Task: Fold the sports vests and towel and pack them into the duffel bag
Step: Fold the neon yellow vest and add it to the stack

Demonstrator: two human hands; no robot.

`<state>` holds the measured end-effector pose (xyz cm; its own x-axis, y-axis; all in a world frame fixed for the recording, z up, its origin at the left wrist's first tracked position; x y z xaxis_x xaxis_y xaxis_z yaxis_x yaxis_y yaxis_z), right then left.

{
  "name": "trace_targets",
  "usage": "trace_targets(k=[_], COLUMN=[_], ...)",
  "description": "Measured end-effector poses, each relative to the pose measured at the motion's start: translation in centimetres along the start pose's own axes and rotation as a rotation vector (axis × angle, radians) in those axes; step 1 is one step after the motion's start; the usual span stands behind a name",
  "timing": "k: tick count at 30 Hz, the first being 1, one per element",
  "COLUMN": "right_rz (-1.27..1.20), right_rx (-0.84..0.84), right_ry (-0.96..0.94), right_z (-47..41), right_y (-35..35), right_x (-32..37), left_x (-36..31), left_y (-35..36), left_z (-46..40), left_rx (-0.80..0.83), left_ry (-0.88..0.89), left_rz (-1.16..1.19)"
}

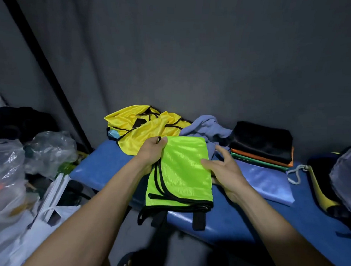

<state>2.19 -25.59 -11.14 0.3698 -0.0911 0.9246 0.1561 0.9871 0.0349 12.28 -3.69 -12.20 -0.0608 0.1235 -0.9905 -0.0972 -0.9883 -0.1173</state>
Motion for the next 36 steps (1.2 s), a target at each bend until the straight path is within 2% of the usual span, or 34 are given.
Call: trace_targets(k=[3,7,12,14,16,20,22,27,34,36], right_rz=[0.213,0.289,0.373,0.449,0.496,0.769,0.879,1.058,1.141,1.147], right_rx=[0.073,0.035,-0.056,-0.066,-0.048,-0.112,-0.127,-0.004,-0.074,-0.099], right_ry=[0.025,-0.024,-0.109,-0.159,-0.218,-0.384,-0.514,-0.637,-0.782,-0.802], right_z=[0.2,1.0,1.2,1.9,2.8,4.0,4.8,6.7,7.1,7.1], right_y=[0.2,-0.2,-0.5,-0.2,0.3,0.7,1.0,2.0,2.5,2.7], right_x=[-1.0,-1.4,-1.9,-1.7,-1.2,-0.7,-0.4,-0.4,-0.6,-0.7], left_x=[1.0,1.5,-1.9,-3.7,-4.8,-3.5,-2.7,-2.7,-1.1,-1.0], left_y=[-0.1,-0.5,-1.9,-3.0,-3.5,-2.8,-2.4,-2.1,-1.2,-1.0], left_z=[-1.0,-1.2,0.5,1.8,3.4,6.8,7.9,8.6,8.3,8.4], left_rx=[-0.064,-0.082,-0.099,-0.121,-0.035,0.304,0.377,0.288,0.234,0.242], left_ry=[-0.030,-0.034,0.208,0.314,0.344,0.161,0.078,-0.032,-0.126,-0.122], left_rz=[-0.046,-0.130,-0.579,-0.649,-0.689,-0.807,-0.824,-0.833,-0.787,-0.844])
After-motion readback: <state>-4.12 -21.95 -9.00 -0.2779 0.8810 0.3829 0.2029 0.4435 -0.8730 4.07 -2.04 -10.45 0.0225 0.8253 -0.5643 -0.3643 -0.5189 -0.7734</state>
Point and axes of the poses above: each hand's wrist, its own z-axis away from the middle knuckle, its own y-axis out of the palm, x = y × z, the point moved 6 cm from there along -z, towards the middle knuckle, and after that the axes turned 7 degrees about y, right-handed, at the moved point
